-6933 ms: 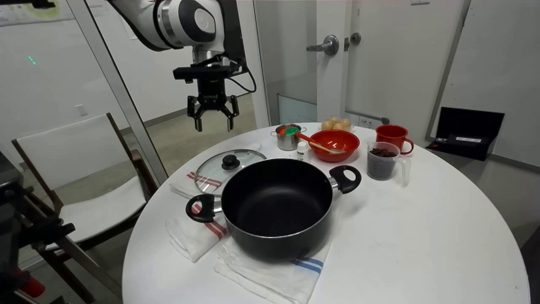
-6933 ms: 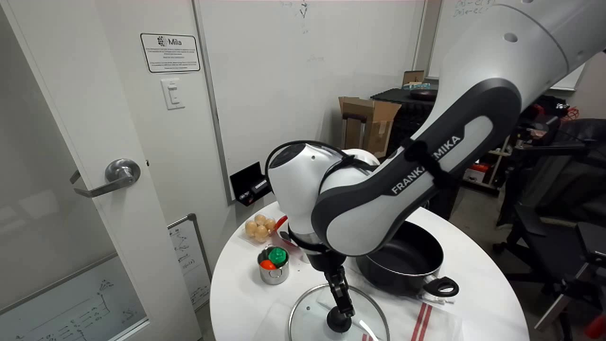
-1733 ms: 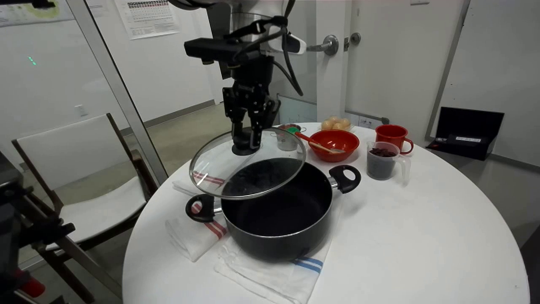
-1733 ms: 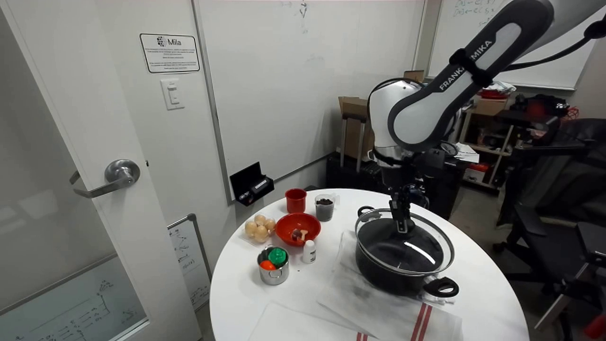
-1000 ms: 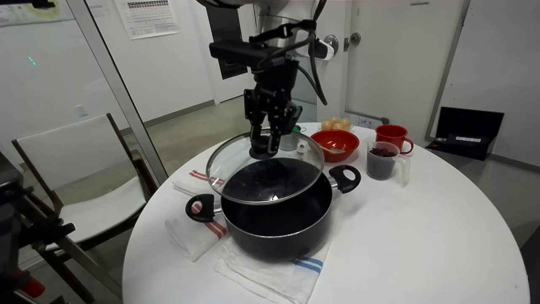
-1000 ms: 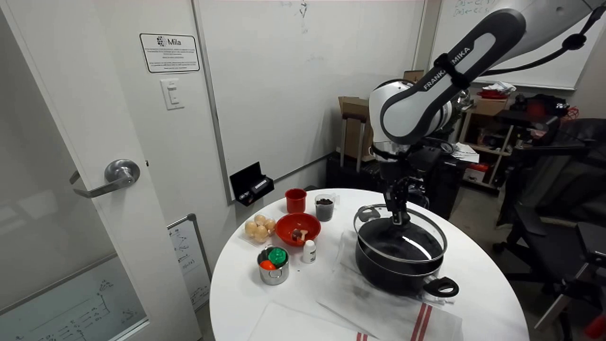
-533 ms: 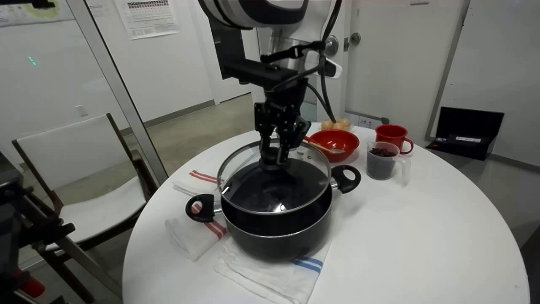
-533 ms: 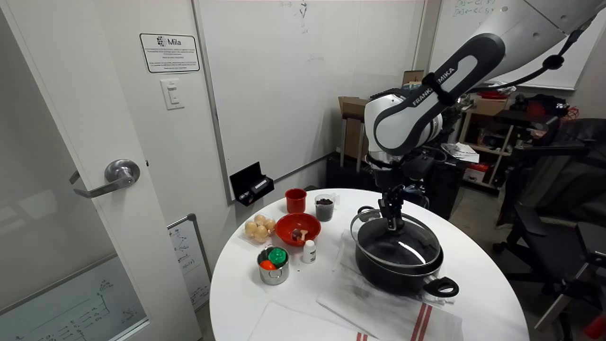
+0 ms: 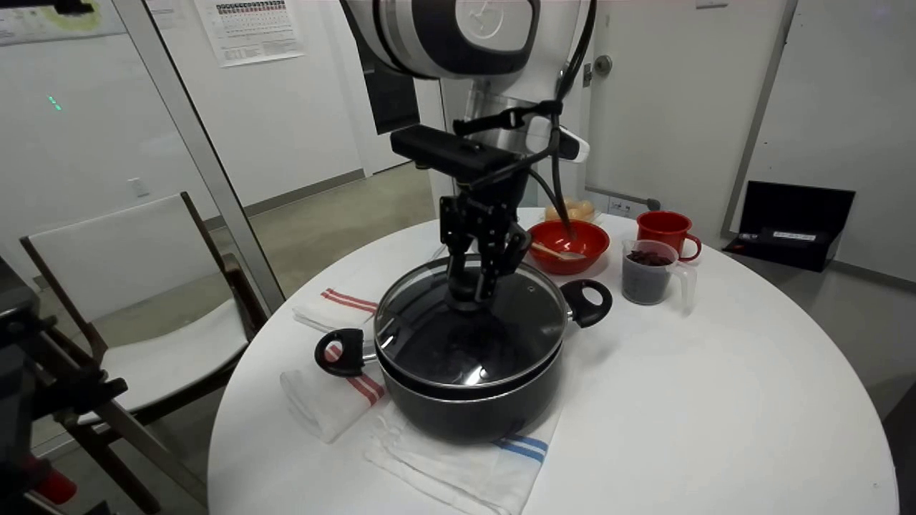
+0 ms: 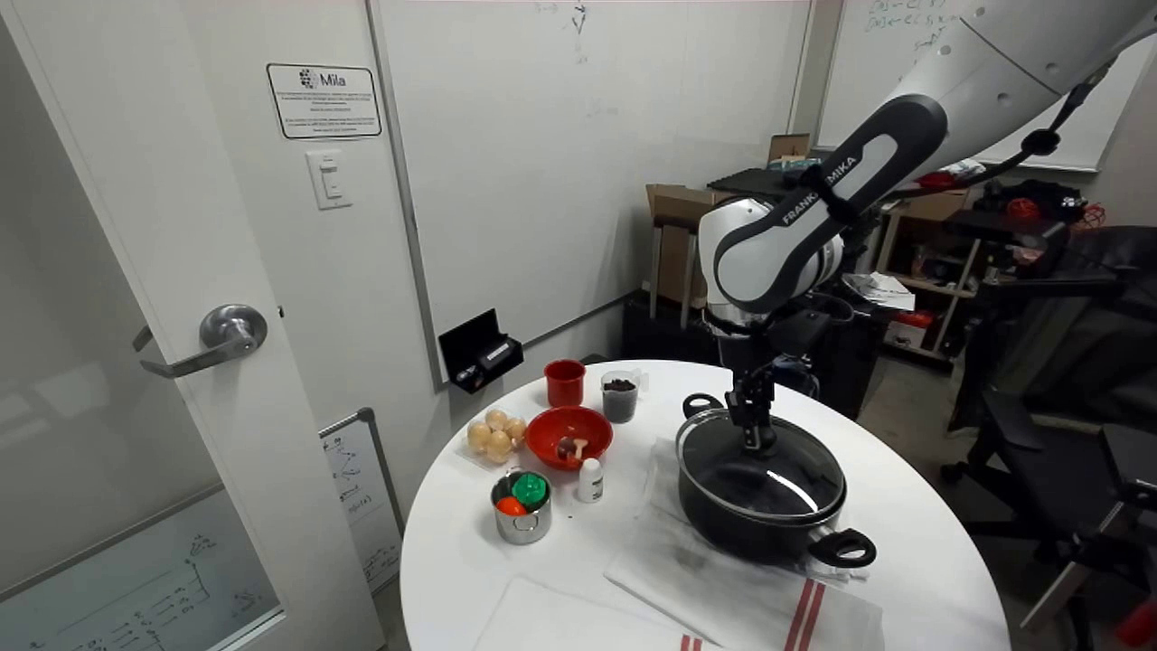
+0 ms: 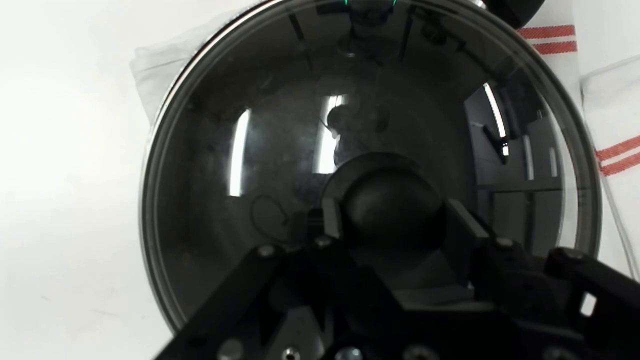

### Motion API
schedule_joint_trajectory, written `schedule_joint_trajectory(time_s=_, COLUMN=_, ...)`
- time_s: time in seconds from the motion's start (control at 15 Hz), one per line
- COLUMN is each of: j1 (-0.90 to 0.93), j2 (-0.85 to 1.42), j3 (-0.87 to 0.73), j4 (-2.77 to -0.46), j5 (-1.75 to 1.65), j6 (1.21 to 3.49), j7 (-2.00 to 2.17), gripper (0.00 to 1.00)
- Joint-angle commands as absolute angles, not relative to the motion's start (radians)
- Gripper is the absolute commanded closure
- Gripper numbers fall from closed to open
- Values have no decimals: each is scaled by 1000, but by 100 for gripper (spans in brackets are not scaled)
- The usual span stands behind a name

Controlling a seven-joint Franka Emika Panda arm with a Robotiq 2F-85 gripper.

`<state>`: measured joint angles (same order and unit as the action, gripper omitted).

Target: Put the lid on the pot

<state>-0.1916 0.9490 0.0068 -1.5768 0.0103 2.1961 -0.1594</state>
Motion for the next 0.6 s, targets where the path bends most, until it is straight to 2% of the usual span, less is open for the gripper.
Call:
schedule_joint_trajectory(time_s=0.0, j1=-200, j2=957, j3=5, j4=-1553, j5=43, j6=2182, j7=-157, gripper=75)
schedule_joint_trajectory(time_s=0.53, j1=-200, j2=947, j3=4, j4=-1575, j5=46, j6=2193, j7=-156, gripper=75)
